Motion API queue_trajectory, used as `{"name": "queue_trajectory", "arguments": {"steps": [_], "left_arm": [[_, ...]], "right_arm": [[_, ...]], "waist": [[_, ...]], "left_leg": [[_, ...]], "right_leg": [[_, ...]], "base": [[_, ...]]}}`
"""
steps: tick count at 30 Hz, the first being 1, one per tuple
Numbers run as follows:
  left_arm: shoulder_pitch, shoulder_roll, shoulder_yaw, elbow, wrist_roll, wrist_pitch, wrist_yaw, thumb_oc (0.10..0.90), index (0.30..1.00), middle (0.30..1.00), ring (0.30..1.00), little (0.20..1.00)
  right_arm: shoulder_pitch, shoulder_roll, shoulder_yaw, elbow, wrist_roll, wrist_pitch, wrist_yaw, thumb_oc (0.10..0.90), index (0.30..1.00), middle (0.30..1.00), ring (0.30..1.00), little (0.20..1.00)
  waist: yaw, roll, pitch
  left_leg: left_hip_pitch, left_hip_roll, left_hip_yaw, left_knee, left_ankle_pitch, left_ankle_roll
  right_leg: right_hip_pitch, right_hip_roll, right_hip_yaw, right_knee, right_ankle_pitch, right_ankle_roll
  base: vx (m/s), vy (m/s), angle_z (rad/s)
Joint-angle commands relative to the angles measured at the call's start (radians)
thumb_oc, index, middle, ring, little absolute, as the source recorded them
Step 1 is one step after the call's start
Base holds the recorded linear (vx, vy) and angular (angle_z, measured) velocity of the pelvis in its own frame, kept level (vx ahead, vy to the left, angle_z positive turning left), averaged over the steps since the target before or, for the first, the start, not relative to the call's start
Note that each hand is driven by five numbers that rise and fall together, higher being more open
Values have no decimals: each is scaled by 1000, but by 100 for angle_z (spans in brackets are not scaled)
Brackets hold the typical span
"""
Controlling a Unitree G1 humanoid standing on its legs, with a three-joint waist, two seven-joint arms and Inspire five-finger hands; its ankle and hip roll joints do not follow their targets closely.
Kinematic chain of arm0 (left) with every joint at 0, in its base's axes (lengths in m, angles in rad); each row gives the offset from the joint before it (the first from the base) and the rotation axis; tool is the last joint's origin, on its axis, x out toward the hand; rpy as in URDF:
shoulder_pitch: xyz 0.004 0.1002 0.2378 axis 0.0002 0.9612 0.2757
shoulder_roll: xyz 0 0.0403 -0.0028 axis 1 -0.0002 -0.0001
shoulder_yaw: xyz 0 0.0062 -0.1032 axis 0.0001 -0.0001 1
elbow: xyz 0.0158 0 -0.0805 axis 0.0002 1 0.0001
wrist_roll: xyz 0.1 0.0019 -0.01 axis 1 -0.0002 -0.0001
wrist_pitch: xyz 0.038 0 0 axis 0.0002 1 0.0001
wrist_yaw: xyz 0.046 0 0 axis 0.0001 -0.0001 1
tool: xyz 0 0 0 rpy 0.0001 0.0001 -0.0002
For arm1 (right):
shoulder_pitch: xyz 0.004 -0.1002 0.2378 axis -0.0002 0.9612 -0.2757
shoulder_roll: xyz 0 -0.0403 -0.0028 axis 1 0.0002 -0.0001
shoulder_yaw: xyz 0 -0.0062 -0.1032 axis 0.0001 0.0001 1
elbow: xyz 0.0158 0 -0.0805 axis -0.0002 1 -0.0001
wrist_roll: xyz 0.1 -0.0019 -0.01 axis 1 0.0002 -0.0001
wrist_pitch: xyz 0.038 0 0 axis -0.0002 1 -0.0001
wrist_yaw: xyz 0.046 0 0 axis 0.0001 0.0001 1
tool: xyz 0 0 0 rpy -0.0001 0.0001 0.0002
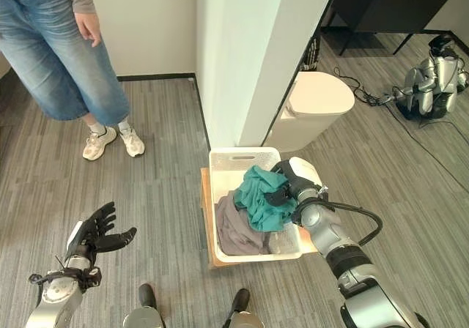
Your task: Pick up bed clothes into laundry basket.
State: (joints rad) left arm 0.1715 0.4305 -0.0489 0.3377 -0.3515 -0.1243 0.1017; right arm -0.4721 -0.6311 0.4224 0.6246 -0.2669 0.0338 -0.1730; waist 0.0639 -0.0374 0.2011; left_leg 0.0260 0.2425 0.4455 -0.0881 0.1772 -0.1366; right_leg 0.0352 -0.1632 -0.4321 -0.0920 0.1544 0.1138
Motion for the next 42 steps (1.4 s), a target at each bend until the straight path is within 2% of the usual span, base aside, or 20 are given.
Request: {"name": "queue_trajectory", "arguments": {"steps": [1,4,9,12,15,17,18,21,26,29,33,42], "left_arm": [[-45,62,13,-104,-4,-79,26,800,900,900,900,900],[-41,51,16,-120,-9,-80,35,800,900,900,900,900],[-57,17,24,-119,-15,-71,64,800,900,900,900,900],[-45,-16,57,-118,3,-56,86,800,900,900,900,900],[-22,-55,84,-117,22,-50,94,800,900,900,900,900],[-8,-79,85,-109,32,-44,100,800,900,900,900,900],[3,-96,77,-104,29,-46,104,800,900,900,900,900],[14,-109,70,-108,23,-47,103,800,900,900,900,900],[29,-122,44,-123,31,-48,89,800,900,900,900,900],[39,-122,32,-128,37,-50,80,800,900,900,900,900],[51,-126,28,-133,45,-56,83,800,900,900,900,900],[51,-121,-8,-142,65,-69,77,800,900,900,900,900]], "right_arm": [[-200,-1,-89,-26,34,-38,-123,800,900,900,900,900],[-213,9,-118,-56,50,-38,-154,800,900,900,900,900],[-170,30,-224,-195,73,-22,-217,800,900,900,900,900],[-20,68,-351,-409,60,-29,-249,800,900,900,900,900],[159,87,-468,-618,-42,-41,-252,800,900,900,900,900],[239,118,-492,-682,-92,-57,-256,800,900,900,900,900],[299,148,-494,-715,-102,-67,-252,800,900,900,900,900],[373,185,-493,-730,-77,-84,-239,800,900,900,900,900],[517,256,-473,-725,74,-141,-177,800,900,900,900,900],[565,266,-464,-694,119,-157,-156,800,900,900,900,900],[609,264,-434,-676,58,-145,-137,800,900,900,900,900],[629,274,-368,-651,156,-195,-89,800,900,900,900,900]], "waist": [[16,-33,-18],[13,-32,-25],[-2,-38,-48],[-28,-32,-59],[-58,-24,-73],[-77,-20,-77],[-93,-16,-81],[-107,-13,-86],[-144,-7,-83],[-160,-2,-82],[-176,9,-79],[-191,21,-76]], "left_leg": [[18,-17,16,23,-99,30],[27,-14,17,23,-99,28],[51,-2,25,24,-106,27],[63,0,32,25,-112,28],[76,4,42,25,-115,28],[83,7,48,26,-115,28],[92,9,59,27,-115,28],[101,11,70,27,-115,28],[110,13,80,28,-116,27],[115,14,83,28,-117,26],[126,14,96,29,-120,26],[144,14,104,31,-120,24]], "right_leg": [[97,-93,-33,18,-118,70],[104,-90,-28,18,-119,68],[110,-85,-10,18,-124,64],[110,-86,0,20,-124,63],[112,-87,6,22,-126,64],[109,-86,11,24,-124,64],[107,-87,18,25,-122,64],[106,-86,25,26,-120,65],[99,-81,38,29,-119,63],[98,-79,46,31,-120,63],[93,-78,58,35,-123,62],[95,-75,71,40,-127,58]], "base": [[11,11,4],[0,10,2],[-2,7,-2],[11,32,-10],[28,26,-5],[2,13,-5],[-4,24,-15],[3,24,-28],[-13,15,-20],[-21,19,-4],[-17,21,-11],[-7,10,-3]]}}
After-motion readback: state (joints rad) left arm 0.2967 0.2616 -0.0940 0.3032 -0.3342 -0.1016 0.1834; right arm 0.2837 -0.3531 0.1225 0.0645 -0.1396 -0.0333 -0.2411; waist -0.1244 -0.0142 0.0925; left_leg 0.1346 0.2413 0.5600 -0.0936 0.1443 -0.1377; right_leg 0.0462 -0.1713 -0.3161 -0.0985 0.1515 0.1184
